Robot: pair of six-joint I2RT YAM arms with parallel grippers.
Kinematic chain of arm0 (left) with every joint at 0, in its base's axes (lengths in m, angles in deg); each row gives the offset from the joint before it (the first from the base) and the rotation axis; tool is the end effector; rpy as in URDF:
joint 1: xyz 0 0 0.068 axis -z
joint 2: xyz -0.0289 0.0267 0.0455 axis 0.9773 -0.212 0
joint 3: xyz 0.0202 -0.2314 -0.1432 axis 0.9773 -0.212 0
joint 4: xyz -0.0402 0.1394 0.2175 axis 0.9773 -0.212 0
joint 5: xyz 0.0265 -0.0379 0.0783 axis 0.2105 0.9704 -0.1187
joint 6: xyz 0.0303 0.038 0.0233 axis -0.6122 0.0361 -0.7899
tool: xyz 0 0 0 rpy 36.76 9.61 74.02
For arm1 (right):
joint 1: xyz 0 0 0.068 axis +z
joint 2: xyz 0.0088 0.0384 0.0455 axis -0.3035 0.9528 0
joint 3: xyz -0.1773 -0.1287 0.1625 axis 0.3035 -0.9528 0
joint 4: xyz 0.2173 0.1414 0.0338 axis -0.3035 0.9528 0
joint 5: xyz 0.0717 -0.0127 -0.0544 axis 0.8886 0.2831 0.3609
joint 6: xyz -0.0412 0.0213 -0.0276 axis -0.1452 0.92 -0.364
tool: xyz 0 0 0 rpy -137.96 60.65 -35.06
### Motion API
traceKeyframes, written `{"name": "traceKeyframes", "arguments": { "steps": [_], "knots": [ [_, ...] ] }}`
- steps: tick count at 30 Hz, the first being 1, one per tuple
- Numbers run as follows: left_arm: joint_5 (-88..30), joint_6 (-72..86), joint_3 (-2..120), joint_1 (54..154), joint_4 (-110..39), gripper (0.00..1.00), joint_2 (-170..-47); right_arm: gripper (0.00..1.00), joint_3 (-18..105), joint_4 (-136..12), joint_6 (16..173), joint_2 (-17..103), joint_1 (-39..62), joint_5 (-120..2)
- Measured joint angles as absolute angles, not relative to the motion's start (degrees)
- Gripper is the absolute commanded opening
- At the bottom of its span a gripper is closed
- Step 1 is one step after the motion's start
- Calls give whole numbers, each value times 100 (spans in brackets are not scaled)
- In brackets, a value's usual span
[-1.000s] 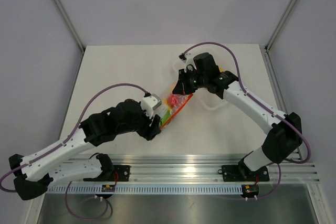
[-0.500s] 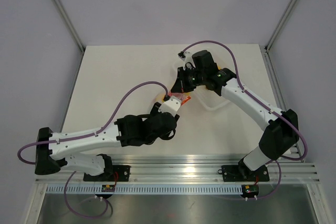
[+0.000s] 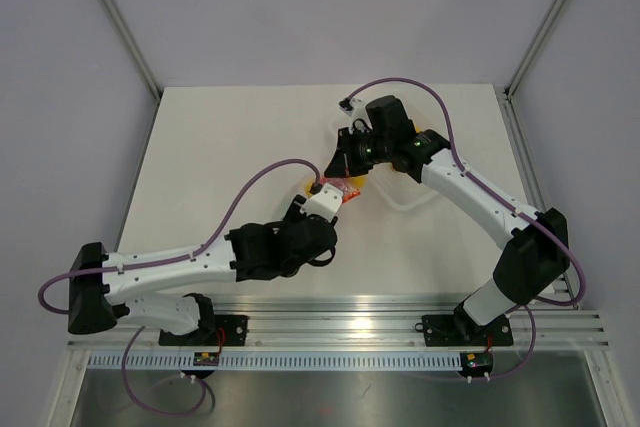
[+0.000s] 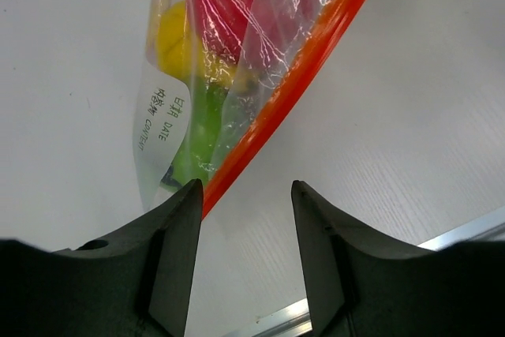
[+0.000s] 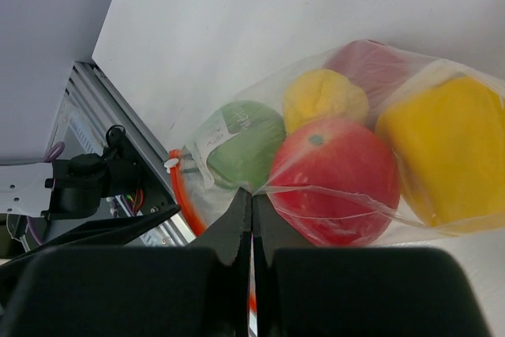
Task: Place the food in the zip-top bag and seal the zipper
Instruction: Pick up the zipper food storage bag at the center of the board, then adjust the zipper food storage bag at the center of the board.
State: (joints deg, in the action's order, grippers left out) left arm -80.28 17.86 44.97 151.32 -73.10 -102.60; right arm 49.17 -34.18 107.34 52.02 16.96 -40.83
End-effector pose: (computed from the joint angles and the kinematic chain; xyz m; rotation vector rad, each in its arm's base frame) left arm 0.0935 -0.2312 0.2960 0.6202 2.0496 -0.0538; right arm 0.2836 0.2150 0.3342 -0.5714 2.2739 1.0052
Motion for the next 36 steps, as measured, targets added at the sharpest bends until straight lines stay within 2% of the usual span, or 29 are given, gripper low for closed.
{"name": "traceKeyframes", "arguments": {
  "steps": [7,19,20,21,24,25,28,29,30,31,36],
  "knots": [
    [-8126,1452,4112,14743,-6759,41,-10319,0,4914,-3420,10758,5197,1696,-4054],
    [-8083,755,3898,14074,-5800,36,-10441,0,4860,-3442,10756,5162,1628,-4030],
    [-8078,698,3898,14057,-5723,33,-10505,0,4849,-3442,10756,5162,1622,-4026],
    [-8063,634,3904,14037,-5664,23,-10581,0,4842,-3440,10756,5162,1615,-4009],
    [-8021,538,3915,13996,-5575,2,-10734,0,4814,-3446,10754,5152,1589,-3956],
    [-8006,532,3918,13978,-5573,0,-10756,0,4805,-3446,10754,5141,1583,-3939],
    [-7960,604,3966,13856,-5601,0,-10734,0,4764,-3446,10754,5106,1569,-3888],
    [-7938,674,3985,13792,-5651,3,-10697,0,4755,-3453,10754,5097,1567,-3882],
    [-7921,766,4005,13720,-5726,7,-10616,0,4750,-3455,10752,5093,1565,-3877],
    [-7903,901,4025,13642,-5830,25,-10505,0,4746,-3462,10754,5090,1565,-3862],
    [-7346,1869,4154,12743,-6654,46,-9646,0,4715,-3506,10754,5088,1561,-3779]
  ]
}}
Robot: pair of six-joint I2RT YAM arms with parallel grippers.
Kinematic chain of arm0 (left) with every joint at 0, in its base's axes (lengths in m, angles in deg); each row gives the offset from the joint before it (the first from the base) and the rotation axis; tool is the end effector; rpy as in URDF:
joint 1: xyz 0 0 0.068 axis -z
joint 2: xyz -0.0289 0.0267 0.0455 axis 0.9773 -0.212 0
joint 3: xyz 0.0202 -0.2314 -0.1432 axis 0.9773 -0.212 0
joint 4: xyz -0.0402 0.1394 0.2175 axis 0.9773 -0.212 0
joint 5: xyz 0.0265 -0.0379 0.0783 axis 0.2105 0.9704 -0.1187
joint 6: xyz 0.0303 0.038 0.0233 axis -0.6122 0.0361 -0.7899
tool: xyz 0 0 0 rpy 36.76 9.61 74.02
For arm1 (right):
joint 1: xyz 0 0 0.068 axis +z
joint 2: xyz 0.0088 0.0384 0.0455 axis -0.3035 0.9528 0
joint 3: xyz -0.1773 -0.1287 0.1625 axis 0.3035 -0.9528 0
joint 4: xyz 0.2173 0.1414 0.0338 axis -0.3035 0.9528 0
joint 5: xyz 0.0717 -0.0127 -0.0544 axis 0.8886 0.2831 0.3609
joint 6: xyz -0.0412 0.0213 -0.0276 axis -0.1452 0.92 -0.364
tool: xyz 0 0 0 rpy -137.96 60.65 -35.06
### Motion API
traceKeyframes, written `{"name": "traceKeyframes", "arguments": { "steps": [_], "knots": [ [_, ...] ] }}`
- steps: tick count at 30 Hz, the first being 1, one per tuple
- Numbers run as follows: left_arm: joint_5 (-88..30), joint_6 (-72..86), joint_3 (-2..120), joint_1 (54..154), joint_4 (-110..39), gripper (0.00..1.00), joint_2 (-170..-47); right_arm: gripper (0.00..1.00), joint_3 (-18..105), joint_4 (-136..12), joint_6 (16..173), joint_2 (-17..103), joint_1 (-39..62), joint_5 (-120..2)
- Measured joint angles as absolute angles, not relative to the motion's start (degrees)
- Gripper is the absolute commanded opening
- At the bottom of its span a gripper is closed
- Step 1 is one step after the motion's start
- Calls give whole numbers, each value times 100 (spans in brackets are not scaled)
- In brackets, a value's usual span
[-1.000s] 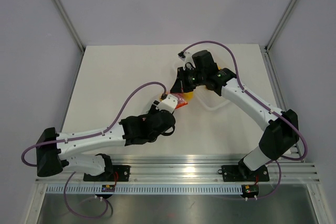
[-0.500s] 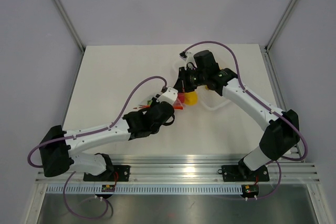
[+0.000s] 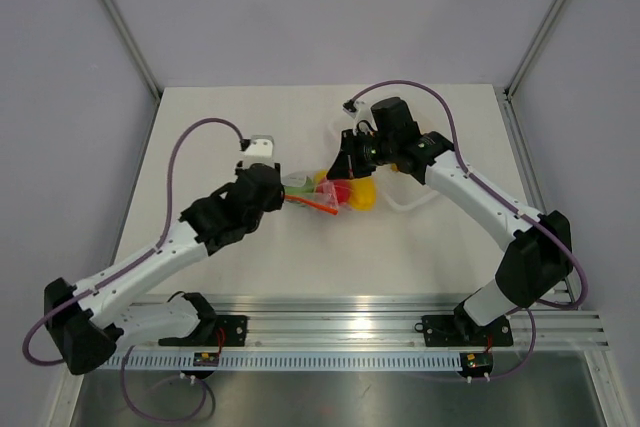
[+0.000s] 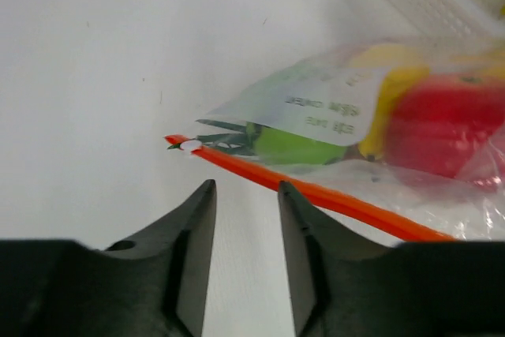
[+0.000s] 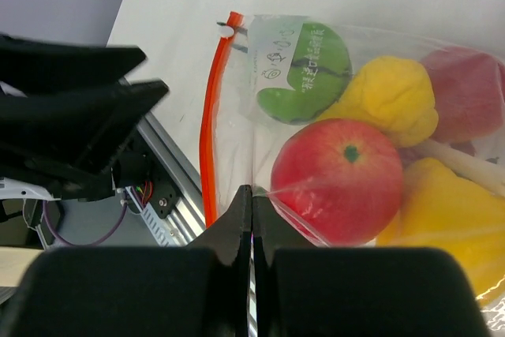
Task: Place the food in the zip-top bag and seal the zipper
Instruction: Adjust the zipper food storage bag at the center of the board.
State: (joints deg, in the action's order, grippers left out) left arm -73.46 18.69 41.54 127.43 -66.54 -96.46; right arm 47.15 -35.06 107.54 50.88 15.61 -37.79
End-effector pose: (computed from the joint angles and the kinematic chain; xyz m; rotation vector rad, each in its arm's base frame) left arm 0.1679 -0.1653 0.3069 0.1526 2.0894 -0.0535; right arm 0.2829 0.2065 0.3308 -0.5716 2.2731 1.0539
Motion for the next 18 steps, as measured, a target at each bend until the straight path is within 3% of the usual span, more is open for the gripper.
{"name": "traceKeyframes", "arguments": {
  "steps": [2,4,11,18],
  "knots": [
    [-6988,2265,4154,12225,-6910,58,-9289,0,4709,-3512,10754,5088,1559,-3738],
    [-6588,2582,4151,11779,-7065,59,-9069,0,4709,-3532,10756,5088,1559,-3731],
    [-4975,3095,3725,10105,-7087,55,-8959,0,4709,-3558,10756,5088,1559,-3692],
    [-3412,2291,3054,9959,-6399,51,-8992,0,4709,-3560,10756,5088,1556,-3689]
  ]
}}
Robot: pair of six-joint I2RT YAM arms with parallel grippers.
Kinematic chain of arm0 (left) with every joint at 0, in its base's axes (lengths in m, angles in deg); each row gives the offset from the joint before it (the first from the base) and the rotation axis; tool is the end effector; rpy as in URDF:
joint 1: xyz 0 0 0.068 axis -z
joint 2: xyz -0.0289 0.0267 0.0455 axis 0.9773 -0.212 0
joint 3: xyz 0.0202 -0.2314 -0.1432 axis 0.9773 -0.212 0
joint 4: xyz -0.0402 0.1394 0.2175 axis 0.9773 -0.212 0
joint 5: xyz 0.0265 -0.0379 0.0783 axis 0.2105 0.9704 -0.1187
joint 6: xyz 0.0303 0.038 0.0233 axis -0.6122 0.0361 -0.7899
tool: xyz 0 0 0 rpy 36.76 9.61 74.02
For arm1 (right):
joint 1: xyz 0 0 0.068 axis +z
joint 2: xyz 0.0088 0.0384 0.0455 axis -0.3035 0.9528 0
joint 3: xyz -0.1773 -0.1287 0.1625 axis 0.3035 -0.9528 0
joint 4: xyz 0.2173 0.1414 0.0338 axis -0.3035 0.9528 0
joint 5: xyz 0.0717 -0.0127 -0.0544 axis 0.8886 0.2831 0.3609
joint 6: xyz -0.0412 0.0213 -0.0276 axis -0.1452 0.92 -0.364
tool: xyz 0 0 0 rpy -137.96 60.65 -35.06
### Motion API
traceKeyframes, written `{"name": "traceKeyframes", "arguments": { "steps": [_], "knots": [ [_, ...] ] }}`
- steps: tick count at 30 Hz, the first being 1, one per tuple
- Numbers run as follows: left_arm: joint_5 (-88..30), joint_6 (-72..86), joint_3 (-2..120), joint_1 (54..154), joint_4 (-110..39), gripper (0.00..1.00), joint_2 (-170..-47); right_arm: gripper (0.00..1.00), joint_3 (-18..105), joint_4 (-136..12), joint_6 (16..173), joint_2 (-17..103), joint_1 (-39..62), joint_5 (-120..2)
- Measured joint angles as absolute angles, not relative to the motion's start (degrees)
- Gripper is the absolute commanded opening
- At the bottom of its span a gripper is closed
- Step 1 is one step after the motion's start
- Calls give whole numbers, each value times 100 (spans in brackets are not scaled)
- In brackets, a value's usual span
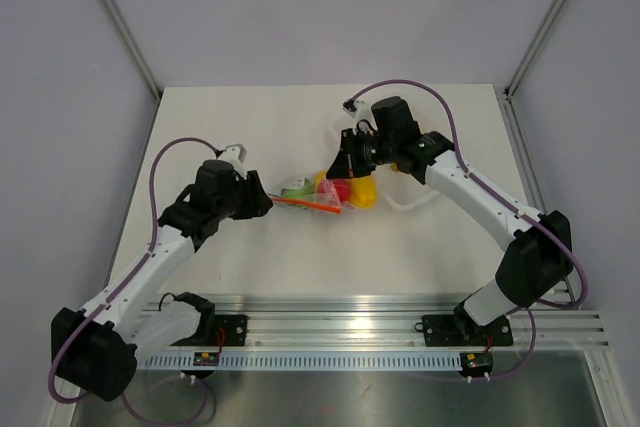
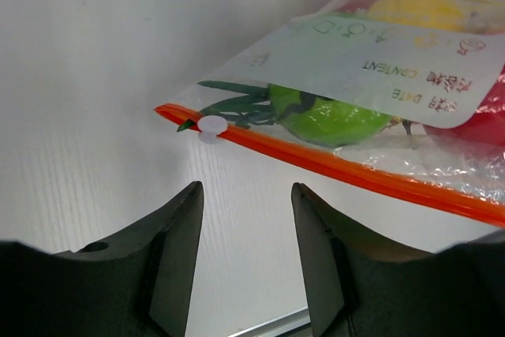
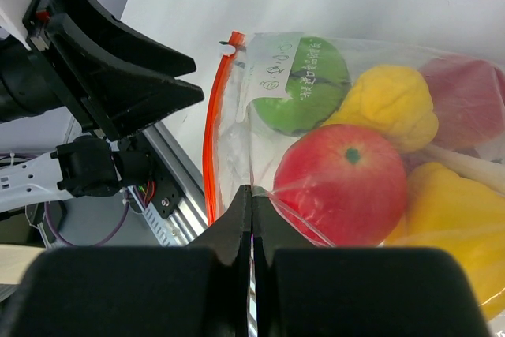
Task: Place the food in the zip-top bag and seal the zipper
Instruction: Adjust the zipper food storage bag at the center of the board.
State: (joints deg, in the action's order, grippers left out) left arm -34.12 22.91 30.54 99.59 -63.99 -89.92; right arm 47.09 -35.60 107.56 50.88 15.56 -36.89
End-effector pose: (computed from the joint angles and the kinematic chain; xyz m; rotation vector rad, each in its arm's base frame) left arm 0.1964 -0.0808 0.2654 -0.0861 2.3225 -0.5092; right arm 0.2831 0.2069 0.3314 -0.5807 2.2628 1.0723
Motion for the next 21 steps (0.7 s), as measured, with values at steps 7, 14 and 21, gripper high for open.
{"name": "traceKeyframes", "arguments": {
  "steps": [7,14,21],
  "knots": [
    [-2942,1631,2975,9959,-6018,55,-9075,0,4709,-3560,10754,5088,1556,-3628],
    [-2931,1627,3233,10000,-5997,54,-9554,0,4709,-3556,10756,5088,1556,-3602],
    [-2878,1270,3225,10083,-5920,46,-9103,0,4709,-3549,10752,5088,1556,-3589]
  ]
}}
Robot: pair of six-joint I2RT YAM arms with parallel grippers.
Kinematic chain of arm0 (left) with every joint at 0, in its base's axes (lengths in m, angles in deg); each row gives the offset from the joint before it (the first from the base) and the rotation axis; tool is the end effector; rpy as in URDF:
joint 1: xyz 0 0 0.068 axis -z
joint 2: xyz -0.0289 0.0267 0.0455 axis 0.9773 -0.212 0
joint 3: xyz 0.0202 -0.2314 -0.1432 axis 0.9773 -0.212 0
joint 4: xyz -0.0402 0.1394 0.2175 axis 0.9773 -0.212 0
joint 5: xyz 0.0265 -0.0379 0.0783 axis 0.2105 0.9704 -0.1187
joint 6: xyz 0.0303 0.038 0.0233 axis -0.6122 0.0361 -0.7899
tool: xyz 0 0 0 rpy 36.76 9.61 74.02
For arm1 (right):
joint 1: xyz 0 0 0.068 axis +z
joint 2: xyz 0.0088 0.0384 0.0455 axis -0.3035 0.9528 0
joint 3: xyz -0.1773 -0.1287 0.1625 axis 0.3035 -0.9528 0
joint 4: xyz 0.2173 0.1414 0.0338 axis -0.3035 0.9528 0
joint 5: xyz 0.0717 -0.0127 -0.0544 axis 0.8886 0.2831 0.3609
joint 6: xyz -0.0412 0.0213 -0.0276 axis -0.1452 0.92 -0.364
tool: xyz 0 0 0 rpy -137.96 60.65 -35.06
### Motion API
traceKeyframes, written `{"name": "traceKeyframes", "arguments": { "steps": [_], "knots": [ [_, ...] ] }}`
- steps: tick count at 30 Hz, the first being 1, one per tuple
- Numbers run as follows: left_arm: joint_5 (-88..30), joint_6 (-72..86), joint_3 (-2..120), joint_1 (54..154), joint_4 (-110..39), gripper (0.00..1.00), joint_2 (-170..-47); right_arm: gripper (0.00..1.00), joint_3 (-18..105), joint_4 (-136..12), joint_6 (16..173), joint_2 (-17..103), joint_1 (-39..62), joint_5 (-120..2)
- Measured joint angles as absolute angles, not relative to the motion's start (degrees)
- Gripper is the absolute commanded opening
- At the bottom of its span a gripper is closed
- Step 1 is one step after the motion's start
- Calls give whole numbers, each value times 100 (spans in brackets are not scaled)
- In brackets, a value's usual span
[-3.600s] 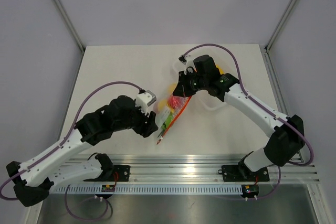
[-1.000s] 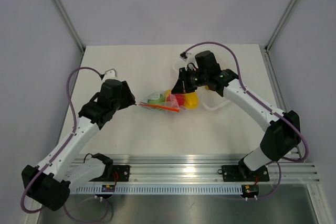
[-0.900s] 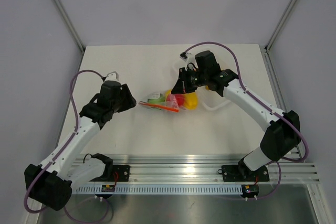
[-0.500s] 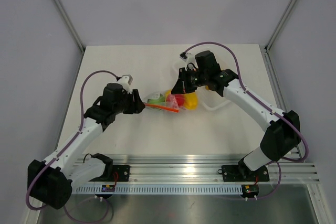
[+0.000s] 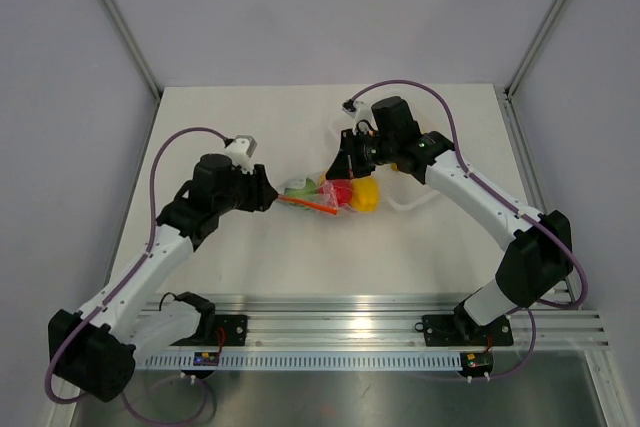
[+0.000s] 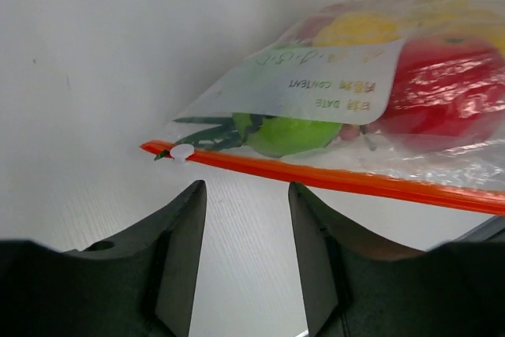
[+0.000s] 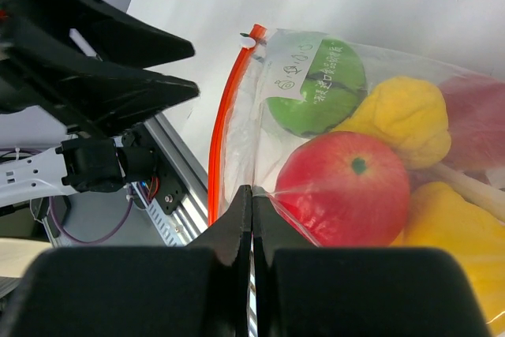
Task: Place the food in the zip-top bag and seal the zipper
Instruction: Adjust the zipper food storage bag at the center of the board.
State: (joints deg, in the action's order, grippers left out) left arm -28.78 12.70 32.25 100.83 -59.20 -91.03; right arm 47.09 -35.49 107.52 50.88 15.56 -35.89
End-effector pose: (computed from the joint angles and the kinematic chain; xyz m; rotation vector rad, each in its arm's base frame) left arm 0.2028 -0.0921 0.2791 0.1977 2.2173 -0.5570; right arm 0.2825 0.2071 0.3315 -0.5918 2.2627 1.0909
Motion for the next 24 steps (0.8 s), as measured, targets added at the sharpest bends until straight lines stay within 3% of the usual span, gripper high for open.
{"name": "traceKeyframes", "arguments": {
  "steps": [8,24],
  "knots": [
    [-2909,-209,2755,10538,-5380,45,-8030,0,4709,-3549,10752,5088,1556,-3582],
    [-2824,-2712,2674,10756,-5564,38,-8813,0,4709,-3551,10754,5088,1554,-3440]
  ]
}}
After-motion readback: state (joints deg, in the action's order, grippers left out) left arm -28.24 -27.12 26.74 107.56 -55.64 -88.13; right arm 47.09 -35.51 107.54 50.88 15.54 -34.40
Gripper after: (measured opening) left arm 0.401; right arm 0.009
